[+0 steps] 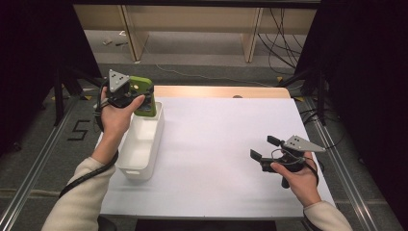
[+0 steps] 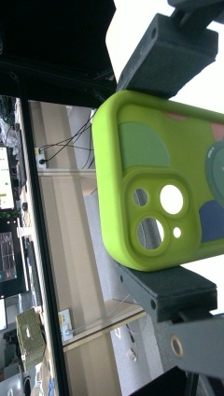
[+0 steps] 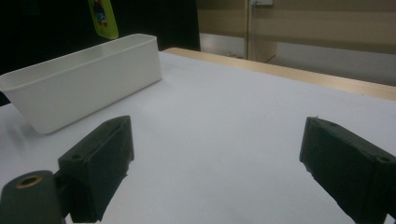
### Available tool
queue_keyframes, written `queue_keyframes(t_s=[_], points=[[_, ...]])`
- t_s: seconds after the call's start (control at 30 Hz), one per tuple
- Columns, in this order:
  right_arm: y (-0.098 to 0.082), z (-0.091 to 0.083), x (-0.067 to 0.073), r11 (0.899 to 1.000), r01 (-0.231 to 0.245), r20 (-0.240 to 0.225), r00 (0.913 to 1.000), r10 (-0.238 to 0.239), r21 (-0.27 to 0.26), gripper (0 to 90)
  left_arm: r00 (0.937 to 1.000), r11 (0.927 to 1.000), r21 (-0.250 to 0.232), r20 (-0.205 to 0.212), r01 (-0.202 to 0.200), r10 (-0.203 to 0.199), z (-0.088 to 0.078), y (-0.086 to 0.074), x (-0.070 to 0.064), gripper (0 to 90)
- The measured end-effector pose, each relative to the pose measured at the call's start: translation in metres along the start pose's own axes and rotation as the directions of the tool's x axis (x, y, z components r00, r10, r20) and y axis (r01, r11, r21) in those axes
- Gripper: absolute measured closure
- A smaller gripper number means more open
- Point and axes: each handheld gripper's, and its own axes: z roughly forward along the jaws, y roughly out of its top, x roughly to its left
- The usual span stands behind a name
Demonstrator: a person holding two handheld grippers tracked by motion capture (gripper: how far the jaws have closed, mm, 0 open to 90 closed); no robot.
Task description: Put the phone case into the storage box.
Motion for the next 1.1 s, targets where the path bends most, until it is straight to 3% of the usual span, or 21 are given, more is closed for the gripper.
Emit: queue_keyframes(t_s=[1.1], points=[[0.000, 0.000, 0.000, 1.000, -0.001, 0.001, 1.0000, 0.001, -0.002, 11.0, 1.0000, 0.9997, 0.021, -0.004, 0.009, -0.009, 0.014, -0.001, 0.004, 16.3]])
